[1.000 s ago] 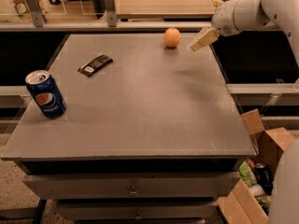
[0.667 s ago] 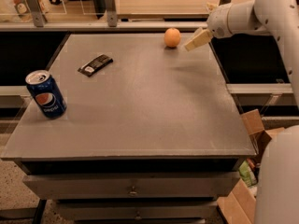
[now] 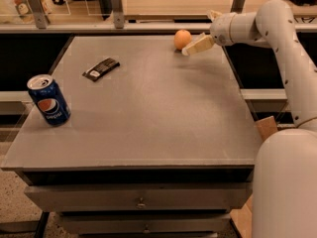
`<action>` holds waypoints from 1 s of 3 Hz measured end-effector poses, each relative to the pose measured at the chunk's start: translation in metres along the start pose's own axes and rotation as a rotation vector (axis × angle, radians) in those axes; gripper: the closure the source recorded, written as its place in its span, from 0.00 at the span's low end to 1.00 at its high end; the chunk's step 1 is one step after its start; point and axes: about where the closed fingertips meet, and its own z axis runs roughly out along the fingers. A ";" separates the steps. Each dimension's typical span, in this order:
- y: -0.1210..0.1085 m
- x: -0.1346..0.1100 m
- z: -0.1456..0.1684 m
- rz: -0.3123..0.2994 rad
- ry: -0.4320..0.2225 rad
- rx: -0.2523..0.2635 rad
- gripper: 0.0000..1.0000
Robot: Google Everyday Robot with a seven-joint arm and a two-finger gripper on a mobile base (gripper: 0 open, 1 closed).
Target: Pick orange
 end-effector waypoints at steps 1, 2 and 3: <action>0.003 0.004 0.015 0.031 -0.031 -0.017 0.00; 0.010 0.008 0.027 0.055 -0.049 -0.042 0.00; 0.015 0.009 0.036 0.075 -0.066 -0.060 0.00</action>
Offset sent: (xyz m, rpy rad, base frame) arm 0.0156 0.0225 -0.0263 0.1027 0.0487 0.0493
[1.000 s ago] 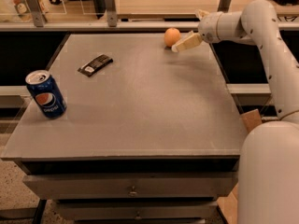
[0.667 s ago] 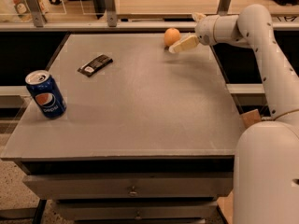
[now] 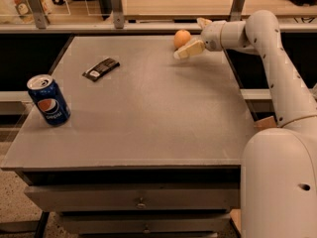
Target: Pick orange
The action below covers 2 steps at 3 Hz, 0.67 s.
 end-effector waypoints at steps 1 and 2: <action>0.002 0.001 0.006 0.018 -0.013 -0.012 0.00; 0.004 0.003 0.010 0.028 -0.015 -0.023 0.00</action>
Offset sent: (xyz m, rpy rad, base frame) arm 0.0075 0.0020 -0.0059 0.0347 0.0294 0.0150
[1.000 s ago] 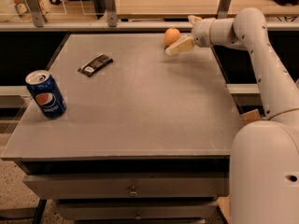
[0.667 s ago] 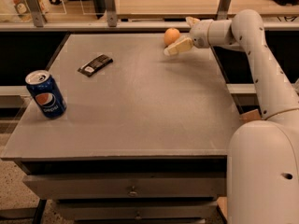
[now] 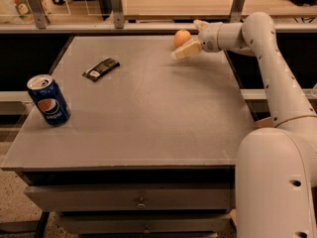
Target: Pick orange
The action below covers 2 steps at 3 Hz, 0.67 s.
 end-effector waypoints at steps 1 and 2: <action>0.000 0.004 0.003 0.009 0.001 -0.005 0.18; -0.001 0.006 0.003 0.013 0.001 -0.007 0.38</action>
Offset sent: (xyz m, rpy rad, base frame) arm 0.0046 -0.0108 -0.0026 0.0077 0.0120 -0.0084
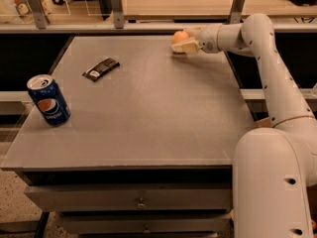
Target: Pick orange
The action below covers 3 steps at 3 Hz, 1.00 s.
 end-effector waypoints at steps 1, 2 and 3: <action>0.000 0.001 0.000 0.001 0.001 0.000 0.38; 0.000 0.001 -0.001 0.000 0.002 -0.002 0.53; 0.002 -0.001 -0.002 -0.006 0.002 -0.011 0.75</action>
Offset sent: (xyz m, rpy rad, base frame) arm -0.0021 -0.0110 0.0046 -0.0051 -0.0041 -0.0069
